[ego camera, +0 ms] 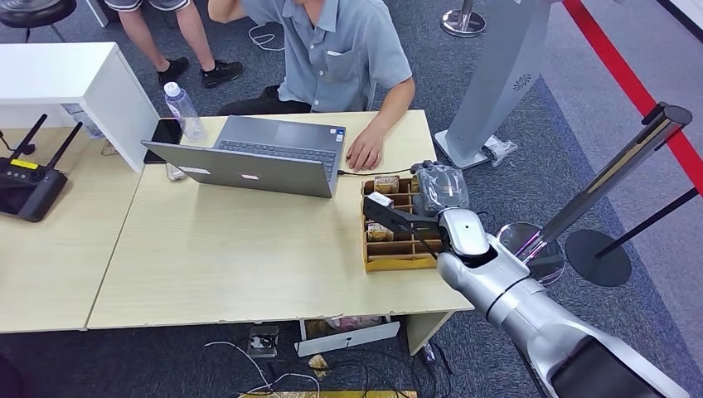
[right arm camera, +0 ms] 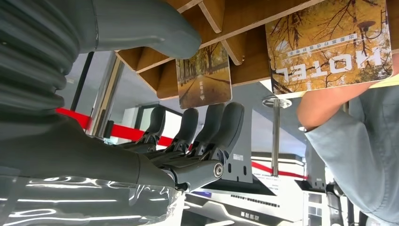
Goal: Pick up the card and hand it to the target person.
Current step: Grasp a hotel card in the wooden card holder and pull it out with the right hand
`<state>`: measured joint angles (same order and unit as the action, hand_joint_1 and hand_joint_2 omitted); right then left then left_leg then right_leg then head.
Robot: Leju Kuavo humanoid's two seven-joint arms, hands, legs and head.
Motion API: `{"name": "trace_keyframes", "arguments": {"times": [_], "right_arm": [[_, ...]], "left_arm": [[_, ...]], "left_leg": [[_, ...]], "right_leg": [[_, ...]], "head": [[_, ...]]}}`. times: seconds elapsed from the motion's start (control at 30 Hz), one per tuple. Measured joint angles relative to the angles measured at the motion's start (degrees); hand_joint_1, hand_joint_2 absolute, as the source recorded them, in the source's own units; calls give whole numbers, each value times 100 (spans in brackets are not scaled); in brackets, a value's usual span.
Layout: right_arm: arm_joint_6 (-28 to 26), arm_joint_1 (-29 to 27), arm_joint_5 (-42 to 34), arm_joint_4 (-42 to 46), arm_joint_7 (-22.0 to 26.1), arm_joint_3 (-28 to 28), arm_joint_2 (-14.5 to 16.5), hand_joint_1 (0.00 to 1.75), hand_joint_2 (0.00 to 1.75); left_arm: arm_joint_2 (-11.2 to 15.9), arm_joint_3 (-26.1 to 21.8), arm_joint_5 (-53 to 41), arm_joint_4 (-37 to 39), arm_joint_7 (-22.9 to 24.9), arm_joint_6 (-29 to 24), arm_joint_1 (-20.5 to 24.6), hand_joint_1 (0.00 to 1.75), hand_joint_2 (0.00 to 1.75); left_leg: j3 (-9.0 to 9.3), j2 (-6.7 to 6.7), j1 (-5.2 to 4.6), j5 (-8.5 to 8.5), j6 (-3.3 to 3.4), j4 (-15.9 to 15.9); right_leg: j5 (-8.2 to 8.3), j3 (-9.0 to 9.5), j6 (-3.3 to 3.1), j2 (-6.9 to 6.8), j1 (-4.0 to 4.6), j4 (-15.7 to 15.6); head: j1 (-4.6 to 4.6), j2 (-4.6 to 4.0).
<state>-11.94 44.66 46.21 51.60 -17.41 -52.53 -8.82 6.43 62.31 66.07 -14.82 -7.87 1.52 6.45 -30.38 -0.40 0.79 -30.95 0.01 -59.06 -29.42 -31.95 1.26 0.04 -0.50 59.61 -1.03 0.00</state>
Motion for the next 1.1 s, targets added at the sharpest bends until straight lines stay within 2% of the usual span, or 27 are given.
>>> {"name": "trace_keyframes", "arguments": {"times": [0.03,0.17,0.27,0.63,0.83,1.1], "right_arm": [[-10,2,10,0,1,-2,0,99,175],[-62,20,97,1,-17,-4,-1,138,175],[-102,25,186,10,-55,-3,-2,148,175],[-209,24,537,226,-226,3,-75,151,175],[-199,21,539,272,-229,3,-117,175,175],[-133,18,563,400,-229,4,-207,175,175]], "left_arm": [[0,0,-1,0,0,1,0,0,0],[1,0,-2,0,-2,1,0,0,0],[2,0,-5,0,-3,1,0,0,0],[2,0,-11,0,-2,5,-1,0,0],[2,0,-11,0,-2,5,-1,0,0],[3,0,-11,0,0,5,-2,0,0]], "left_leg": [[0,0,0,0,0,0],[1,0,0,0,0,0],[2,0,0,0,0,0],[2,1,0,1,0,0],[3,1,0,1,0,-1],[3,1,0,1,0,-1]], "right_leg": [[0,0,0,0,0,0],[0,0,0,0,0,0],[0,0,0,1,0,0],[0,0,0,7,0,0],[0,0,0,9,0,0],[0,0,0,9,0,0]], "head": [[0,0],[0,0],[1,0],[1,0],[1,0],[1,0]]}}
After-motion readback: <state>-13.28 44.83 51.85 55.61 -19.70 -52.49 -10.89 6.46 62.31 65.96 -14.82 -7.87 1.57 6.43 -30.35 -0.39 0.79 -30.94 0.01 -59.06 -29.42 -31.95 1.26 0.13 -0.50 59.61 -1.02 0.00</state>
